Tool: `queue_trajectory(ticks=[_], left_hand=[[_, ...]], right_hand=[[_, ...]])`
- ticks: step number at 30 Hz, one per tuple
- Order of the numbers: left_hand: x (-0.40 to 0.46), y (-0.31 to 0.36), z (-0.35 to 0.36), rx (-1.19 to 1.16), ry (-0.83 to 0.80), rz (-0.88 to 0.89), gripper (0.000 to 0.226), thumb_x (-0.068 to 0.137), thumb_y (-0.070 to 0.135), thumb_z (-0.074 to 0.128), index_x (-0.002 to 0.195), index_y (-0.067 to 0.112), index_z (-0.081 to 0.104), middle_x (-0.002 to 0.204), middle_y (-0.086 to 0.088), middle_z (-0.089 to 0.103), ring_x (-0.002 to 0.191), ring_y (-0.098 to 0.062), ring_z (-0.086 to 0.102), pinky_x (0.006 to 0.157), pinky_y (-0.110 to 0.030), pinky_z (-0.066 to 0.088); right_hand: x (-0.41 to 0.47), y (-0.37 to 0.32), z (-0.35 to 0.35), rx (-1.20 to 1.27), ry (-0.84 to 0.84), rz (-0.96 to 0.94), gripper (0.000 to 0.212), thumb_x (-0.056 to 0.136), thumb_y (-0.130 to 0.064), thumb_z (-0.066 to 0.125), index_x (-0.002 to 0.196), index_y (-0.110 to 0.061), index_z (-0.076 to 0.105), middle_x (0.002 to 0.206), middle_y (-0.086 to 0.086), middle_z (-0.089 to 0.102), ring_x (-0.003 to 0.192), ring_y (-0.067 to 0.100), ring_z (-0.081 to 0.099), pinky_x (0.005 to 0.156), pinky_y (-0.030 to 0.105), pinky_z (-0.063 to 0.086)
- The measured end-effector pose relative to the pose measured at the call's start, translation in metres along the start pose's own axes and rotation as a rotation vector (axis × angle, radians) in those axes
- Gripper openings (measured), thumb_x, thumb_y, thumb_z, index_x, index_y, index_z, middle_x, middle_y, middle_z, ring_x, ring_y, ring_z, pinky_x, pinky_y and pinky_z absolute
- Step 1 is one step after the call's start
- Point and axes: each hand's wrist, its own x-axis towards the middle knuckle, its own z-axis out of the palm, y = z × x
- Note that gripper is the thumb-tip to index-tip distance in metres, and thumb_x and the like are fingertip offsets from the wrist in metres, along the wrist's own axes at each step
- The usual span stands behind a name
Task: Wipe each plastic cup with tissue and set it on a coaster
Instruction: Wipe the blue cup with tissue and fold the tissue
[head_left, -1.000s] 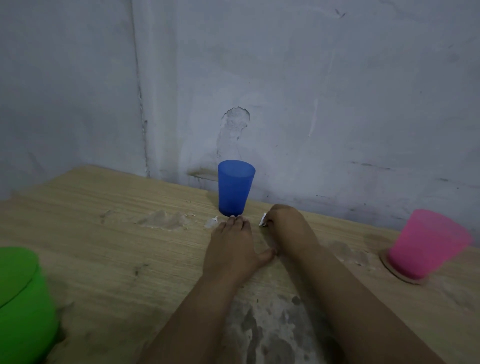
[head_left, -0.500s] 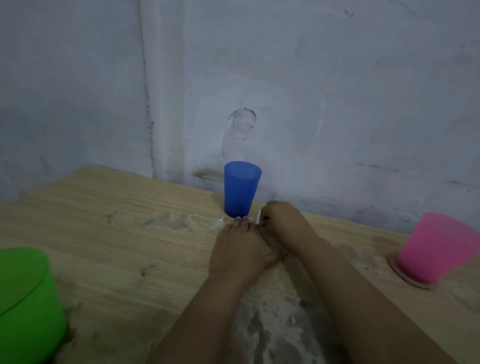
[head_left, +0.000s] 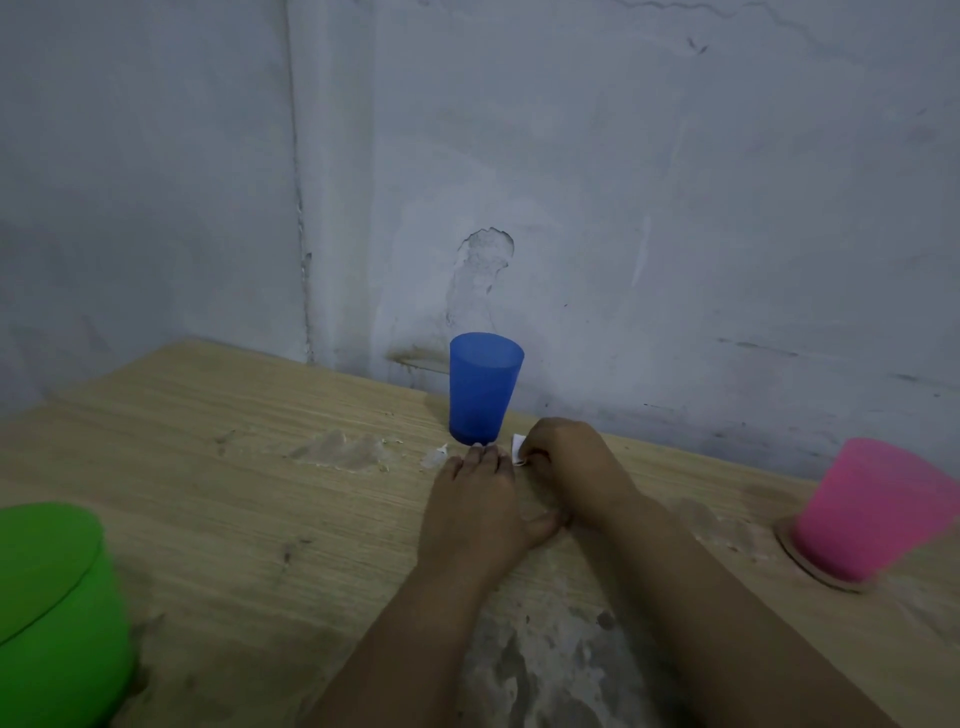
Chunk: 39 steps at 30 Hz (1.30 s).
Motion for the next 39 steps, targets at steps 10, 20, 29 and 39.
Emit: queue_trajectory(ticks=[10,20,29,39], left_hand=[[-0.001,0.000,-0.001,-0.022,-0.011,-0.017,0.091,0.082,0.072,0.040,0.148,0.011,0.025,0.156,-0.004,0.025,0.145,-0.016,0.016,0.120,-0.035,0.011],[0.001,-0.002,0.001,-0.047,-0.010,0.003,0.090,0.081,0.071,0.044,0.147,0.012,0.027,0.156,-0.004,0.026,0.145,-0.016,0.016,0.118,-0.033,0.012],[-0.002,0.000,-0.001,-0.082,-0.007,-0.023,0.093,0.080,0.072,0.045,0.149,0.016,0.020,0.157,-0.003,0.023,0.145,-0.016,0.016,0.119,-0.033,0.010],[-0.003,0.002,-0.004,-0.120,0.068,0.012,0.083,0.081,0.066,0.050,0.147,0.021,0.027,0.153,0.002,0.033,0.146,-0.017,0.015,0.119,-0.034,0.006]], right_hand=[[0.019,0.001,0.008,-0.049,-0.059,0.098,0.020,0.091,-0.012,0.049,0.074,-0.007,0.059,0.094,0.011,0.054,0.103,0.029,0.057,0.093,0.030,0.043],[-0.016,0.002,-0.011,-0.020,-0.061,-0.201,0.022,0.089,-0.007,0.052,0.100,-0.007,0.071,0.106,0.011,0.068,0.099,0.024,0.060,0.086,0.025,0.040],[-0.004,0.009,-0.006,-0.211,-0.057,-0.106,0.016,0.088,-0.010,0.051,0.092,-0.007,0.067,0.099,0.011,0.063,0.095,0.025,0.058,0.074,0.027,0.036],[-0.030,-0.013,-0.016,-0.031,-0.089,0.093,0.026,0.087,-0.013,0.054,0.108,-0.015,0.070,0.107,0.005,0.070,0.094,0.021,0.064,0.087,0.026,0.049]])
